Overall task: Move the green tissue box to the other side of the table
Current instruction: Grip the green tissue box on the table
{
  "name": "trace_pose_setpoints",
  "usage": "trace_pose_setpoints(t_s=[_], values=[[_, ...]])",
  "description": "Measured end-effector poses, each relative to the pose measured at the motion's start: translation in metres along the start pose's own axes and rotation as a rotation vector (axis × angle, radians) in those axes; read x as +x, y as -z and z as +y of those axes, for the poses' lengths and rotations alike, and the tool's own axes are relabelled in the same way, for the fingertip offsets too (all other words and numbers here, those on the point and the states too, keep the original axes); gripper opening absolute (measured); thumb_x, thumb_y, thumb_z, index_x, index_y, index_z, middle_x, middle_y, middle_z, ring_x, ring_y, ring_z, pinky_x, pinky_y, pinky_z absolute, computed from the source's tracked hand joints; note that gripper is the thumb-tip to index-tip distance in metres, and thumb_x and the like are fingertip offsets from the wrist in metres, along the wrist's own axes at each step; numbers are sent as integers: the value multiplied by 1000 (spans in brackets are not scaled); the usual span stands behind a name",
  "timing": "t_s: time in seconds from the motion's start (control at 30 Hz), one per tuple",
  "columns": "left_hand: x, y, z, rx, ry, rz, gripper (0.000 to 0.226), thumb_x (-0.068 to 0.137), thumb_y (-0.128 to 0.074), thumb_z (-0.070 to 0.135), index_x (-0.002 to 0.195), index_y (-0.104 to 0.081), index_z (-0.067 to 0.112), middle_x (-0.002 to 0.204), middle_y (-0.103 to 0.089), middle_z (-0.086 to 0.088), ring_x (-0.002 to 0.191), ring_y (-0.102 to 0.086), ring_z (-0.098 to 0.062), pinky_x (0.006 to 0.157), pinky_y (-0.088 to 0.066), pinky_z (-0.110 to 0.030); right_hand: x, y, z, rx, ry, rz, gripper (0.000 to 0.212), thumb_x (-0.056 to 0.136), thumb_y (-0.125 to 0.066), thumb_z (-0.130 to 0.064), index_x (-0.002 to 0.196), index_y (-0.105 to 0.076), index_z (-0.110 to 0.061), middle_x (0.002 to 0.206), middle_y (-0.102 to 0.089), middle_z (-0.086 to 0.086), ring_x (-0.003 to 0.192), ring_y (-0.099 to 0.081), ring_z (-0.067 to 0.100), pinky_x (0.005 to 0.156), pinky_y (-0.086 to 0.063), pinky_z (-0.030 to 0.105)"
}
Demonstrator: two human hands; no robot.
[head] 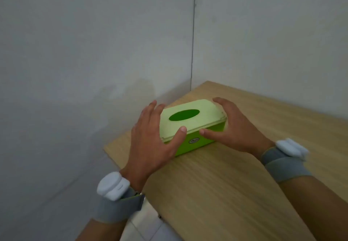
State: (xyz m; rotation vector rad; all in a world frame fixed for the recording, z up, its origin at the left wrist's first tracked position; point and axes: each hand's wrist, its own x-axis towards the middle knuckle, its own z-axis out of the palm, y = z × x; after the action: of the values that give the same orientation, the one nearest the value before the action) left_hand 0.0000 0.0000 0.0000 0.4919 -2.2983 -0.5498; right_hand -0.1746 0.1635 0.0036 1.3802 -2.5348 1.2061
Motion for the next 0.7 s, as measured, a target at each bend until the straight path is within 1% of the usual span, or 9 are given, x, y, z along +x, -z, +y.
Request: trace_pose_setpoints(t_s=[0.07,0.13,0.23,0.33,0.4,0.47,0.53,0.63,0.7], values=[[-2,-4,-5,-30,46,24,78,79,-46,72,141,-38,27,157,-29,-1,142,-26,-19,109,-30,-46,5,-4,3,31,-1,9,108,54,-72,-78,145,-29,-36,147,-34,-11,131,-32,3,111,-31,36],[-7,-11,-12,-46,88,39,81,77,-45,76,142,-37,28,159,-23,2,142,-24,-16,110,-29,-44,7,-10,7,52,1,-8,114,51,-74,-79,145,-28,-36,145,-31,-14,128,-30,-1,107,-28,26],[-13,-21,-17,-120,132,81,84,74,-49,77,141,-39,28,161,-14,7,140,-21,-5,108,-27,-36,11,-19,10,94,14,-31,120,46,-76,-79,146,-27,-34,141,-29,-16,124,-25,-8,98,-19,6],[-19,-28,-19,-183,162,75,85,71,-53,75,141,-41,29,162,-9,10,143,-18,-8,107,-24,-27,13,-22,12,109,24,-32,122,45,-80,-74,146,-29,-31,140,-29,-15,121,-23,-11,90,-13,-6],[-20,-31,-18,-197,169,75,85,69,-55,75,141,-41,31,162,-7,11,144,-16,-9,101,-20,-14,14,-25,14,98,20,-16,121,43,-79,-75,146,-31,-30,144,-30,-11,125,-25,-6,95,-15,-2],[-19,-32,-17,-213,185,82,82,68,-58,74,138,-43,34,162,-7,11,143,-16,-6,94,-16,-2,14,-27,13,81,-3,-10,120,43,-77,-77,145,-33,-31,151,-29,-4,136,-25,5,104,-18,13],[-17,-33,-16,-238,197,82,79,67,-62,71,136,-46,34,163,-6,9,140,-17,-3,88,-14,7,14,-29,11,73,-28,-10,119,42,-75,-78,144,-36,-33,156,-24,0,140,-22,11,104,-19,20],[-15,-34,-18,-239,190,68,77,68,-67,68,134,-48,35,164,-4,3,137,-16,-2,89,-13,6,11,-30,8,61,-52,4,119,40,-73,-81,143,-39,-33,157,-21,-1,136,-21,7,101,-20,21],[-13,-34,-19,-243,187,63,76,68,-70,67,134,-49,35,164,-3,-2,138,-14,-3,90,-12,7,10,-31,6,55,-61,14,119,40,-73,-81,143,-39,-32,157,-20,-1,138,-22,11,102,-21,23]])
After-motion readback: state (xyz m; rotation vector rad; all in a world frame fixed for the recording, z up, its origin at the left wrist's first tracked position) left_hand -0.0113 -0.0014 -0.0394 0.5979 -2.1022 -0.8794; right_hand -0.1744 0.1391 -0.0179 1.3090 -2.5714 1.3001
